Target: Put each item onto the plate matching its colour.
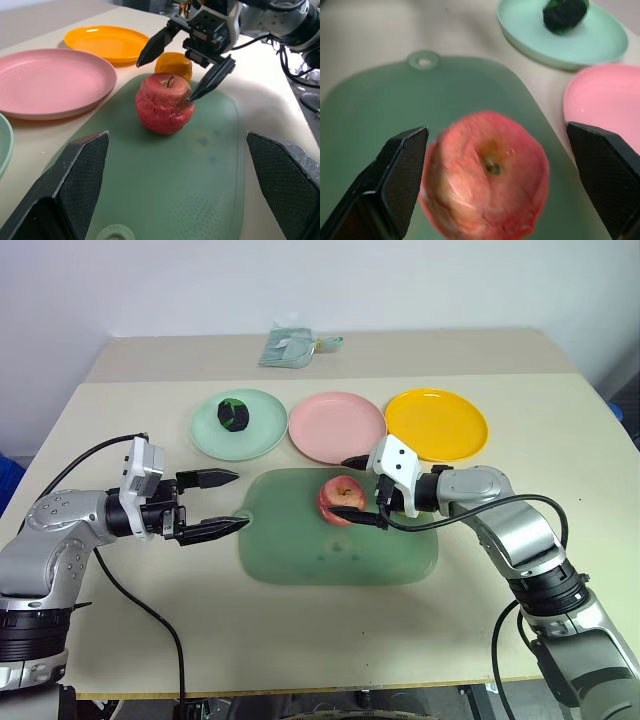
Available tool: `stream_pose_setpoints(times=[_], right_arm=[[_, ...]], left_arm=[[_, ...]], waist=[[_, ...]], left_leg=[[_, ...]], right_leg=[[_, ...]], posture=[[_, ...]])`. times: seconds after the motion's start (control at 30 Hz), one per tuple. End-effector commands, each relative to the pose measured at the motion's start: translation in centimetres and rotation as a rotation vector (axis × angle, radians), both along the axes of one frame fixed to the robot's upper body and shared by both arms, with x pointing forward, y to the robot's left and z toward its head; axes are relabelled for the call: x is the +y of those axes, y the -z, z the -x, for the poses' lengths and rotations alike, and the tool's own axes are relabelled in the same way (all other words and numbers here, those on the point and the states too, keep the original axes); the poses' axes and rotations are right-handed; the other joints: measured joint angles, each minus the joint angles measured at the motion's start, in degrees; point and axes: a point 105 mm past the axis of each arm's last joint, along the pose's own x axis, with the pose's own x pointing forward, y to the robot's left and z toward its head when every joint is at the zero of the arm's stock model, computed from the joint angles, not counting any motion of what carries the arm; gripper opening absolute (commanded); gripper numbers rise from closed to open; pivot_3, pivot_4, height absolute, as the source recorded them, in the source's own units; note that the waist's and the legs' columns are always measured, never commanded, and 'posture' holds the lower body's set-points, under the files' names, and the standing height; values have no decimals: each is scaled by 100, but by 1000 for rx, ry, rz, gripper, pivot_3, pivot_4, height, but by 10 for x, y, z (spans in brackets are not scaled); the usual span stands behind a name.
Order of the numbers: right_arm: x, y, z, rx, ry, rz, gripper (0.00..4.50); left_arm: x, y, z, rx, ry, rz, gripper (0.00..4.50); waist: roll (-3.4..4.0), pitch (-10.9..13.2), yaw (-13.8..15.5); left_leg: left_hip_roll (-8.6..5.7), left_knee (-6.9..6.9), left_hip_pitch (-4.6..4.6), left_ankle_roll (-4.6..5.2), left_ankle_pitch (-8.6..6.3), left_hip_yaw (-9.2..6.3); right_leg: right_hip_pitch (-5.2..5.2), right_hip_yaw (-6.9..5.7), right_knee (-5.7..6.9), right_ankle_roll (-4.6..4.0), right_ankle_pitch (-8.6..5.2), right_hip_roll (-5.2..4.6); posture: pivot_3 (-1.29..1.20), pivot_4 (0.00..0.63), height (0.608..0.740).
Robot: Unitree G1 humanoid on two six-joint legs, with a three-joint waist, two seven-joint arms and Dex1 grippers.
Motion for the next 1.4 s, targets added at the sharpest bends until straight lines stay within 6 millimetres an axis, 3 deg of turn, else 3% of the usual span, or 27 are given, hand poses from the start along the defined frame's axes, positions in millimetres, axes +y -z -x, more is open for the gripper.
stream_pose_setpoints(times=[0.03, 0.17, 0.3, 0.37, 0.5, 0.57, 0.63, 0.8, 0.9, 1.0, 1.17, 1.33, 1.4], right_arm=[[0, 5, 0, 31, -2, 32, 4500], [1, 12, 11, 147, -36, 28, 4500], [5, -7, 3, 79, -7, -50, 3308], [8, -20, 2, 52, -9, -96, 3018], [14, -60, -9, 27, 29, -299, 3018], [6, -79, -39, -99, 185, -354, 3018], [-5, -81, -65, -166, 339, -340, 3018], [0, -75, -100, -226, 512, -370, 3018], [12, -62, -108, -172, 517, -411, 3018], [19, -51, -111, -116, 491, -433, 4435], [-3, -82, -107, -134, 483, -597, 4474], [-28, -82, -105, -116, 501, -579, 4474], [-30, -91, -91, -83, 409, -580, 4474]], left_arm=[[-2, -9, 4, -50, 1, 5, 4461], [-2, -11, 3, -69, -20, 12, 4461], [-2, -11, 1, -83, -38, 19, 4500], [-1, -12, 0, -83, -46, 25, 4500], [2, -22, -9, -131, -104, 77, 4500], [9, -30, -28, -155, -212, 111, 4500], [15, -36, -44, -224, -314, 110, 4500], [6, -27, -44, -182, -297, 107, 4500], [3, -24, -43, -179, -291, 90, 4500], [8, -24, -45, -183, -318, 74, 4500], [13, -33, -41, -192, -306, 78, 4500], [10, -43, -38, -195, -273, 134, 4500], [4, -45, -34, -179, -221, 158, 4500]], waist=[[0, 0, 0], [0, 0, 2], [0, 0, -1], [1, 1, -2], [1, 1, -1], [1, 1, -1], [-1, 0, 14], [-4, -3, -22], [-3, -2, -67], [-2, -2, -68], [-2, -2, -6], [-2, -2, -21], [-1, -1, -28]], left_leg=[[0, 0, 0, 0, 0, 0], [0, 0, 0, 2, -1, 0], [0, -1, 1, 4, -3, 0], [0, -2, 1, 4, -3, 0], [0, -3, 0, 3, -3, 0], [1, -2, 1, 2, -2, -1], [0, -1, 2, -3, 1, -2], [-7, -11, -4, -28, 16, 11], [-4, -19, -19, -29, 18, 22], [0, -19, -21, -33, 21, 28], [-2, -10, -21, -32, 20, 25], [-2, -9, -21, -31, 19, 24], [-1, -11, -21, -31, 20, 25]], right_leg=[[0, 0, 0, 0, 0, 0], [1, 0, 0, 0, 0, 0], [2, 0, -1, 0, 0, 0], [0, 0, 0, 0, 0, 0], [-2, 0, 0, 0, 0, 0], [-2, 0, 1, 0, 0, 1], [-2, -2, 4, -2, 2, 3], [-15, 7, 3, -1, 3, 0], [-43, 14, 10, -2, 2, 2], [-50, 20, 16, -1, 2, 7], [-46, 19, 16, -1, 3, 7], [-44, 19, 15, -1, 3, 6], [-44, 19, 16, -1, 3, 6]], posture=[[0, 150, 729], [0, 150, 729], [0, 150, 729], [0, 150, 729], [0, 150, 729], [0, 150, 729], [0, 150, 729], [0, 150, 729], [0, 150, 729], [0, 150, 729], [0, 150, 729], [0, 150, 729], [0, 150, 729]])
